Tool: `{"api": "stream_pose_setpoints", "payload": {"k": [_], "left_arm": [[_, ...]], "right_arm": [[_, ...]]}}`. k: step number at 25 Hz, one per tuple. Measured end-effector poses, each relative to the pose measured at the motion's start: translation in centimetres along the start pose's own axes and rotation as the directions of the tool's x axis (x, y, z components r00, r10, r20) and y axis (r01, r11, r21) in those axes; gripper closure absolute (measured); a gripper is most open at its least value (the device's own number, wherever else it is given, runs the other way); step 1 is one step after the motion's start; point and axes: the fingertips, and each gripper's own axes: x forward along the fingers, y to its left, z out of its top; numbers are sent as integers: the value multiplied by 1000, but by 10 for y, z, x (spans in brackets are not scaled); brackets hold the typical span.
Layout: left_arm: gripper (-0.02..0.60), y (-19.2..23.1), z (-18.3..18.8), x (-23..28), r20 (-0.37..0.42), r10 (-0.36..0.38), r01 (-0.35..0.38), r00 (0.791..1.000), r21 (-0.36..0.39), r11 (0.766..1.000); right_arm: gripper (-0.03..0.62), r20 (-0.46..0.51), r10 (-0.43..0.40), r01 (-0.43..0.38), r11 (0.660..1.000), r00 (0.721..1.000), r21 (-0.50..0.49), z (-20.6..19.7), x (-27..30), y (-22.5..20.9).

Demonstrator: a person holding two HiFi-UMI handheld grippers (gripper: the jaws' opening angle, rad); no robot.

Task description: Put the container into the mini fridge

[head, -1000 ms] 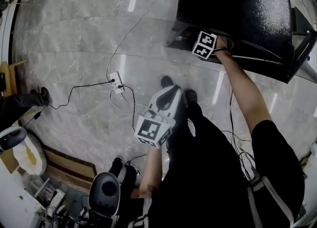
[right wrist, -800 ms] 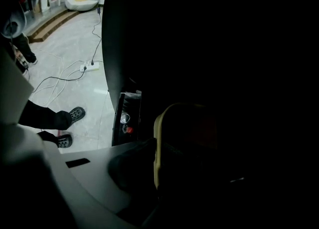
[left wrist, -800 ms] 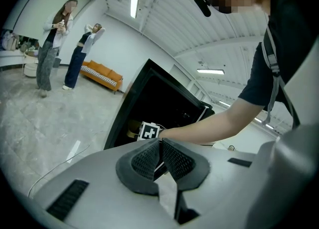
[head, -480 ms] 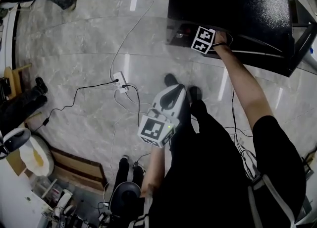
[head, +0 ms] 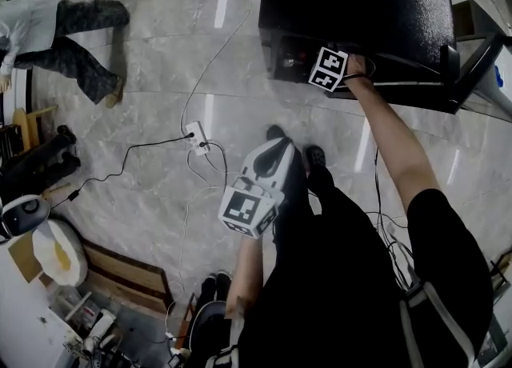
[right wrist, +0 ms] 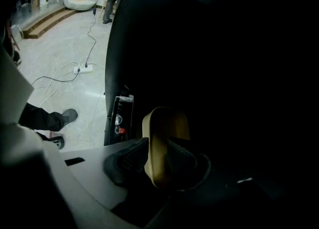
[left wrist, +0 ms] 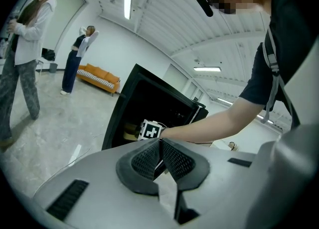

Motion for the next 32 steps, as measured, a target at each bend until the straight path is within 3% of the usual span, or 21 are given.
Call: {"api": "stream_pose_setpoints", "payload": {"k": [18, 25, 32], "left_arm": [[538, -105, -1, -39, 79, 95, -104, 992, 110, 989], [538, -137, -16, -57, 102, 158, -169, 982, 114, 979], [538, -161, -26, -68, 115, 208, -221, 971, 122, 968]], "right_arm": [[480, 190, -56, 71, 995, 980, -71, -2, -154, 28], [525, 315, -79, 120, 986, 946, -116, -6, -225, 47], [563, 393, -117, 161, 984, 912, -80, -31, -276, 64]]}}
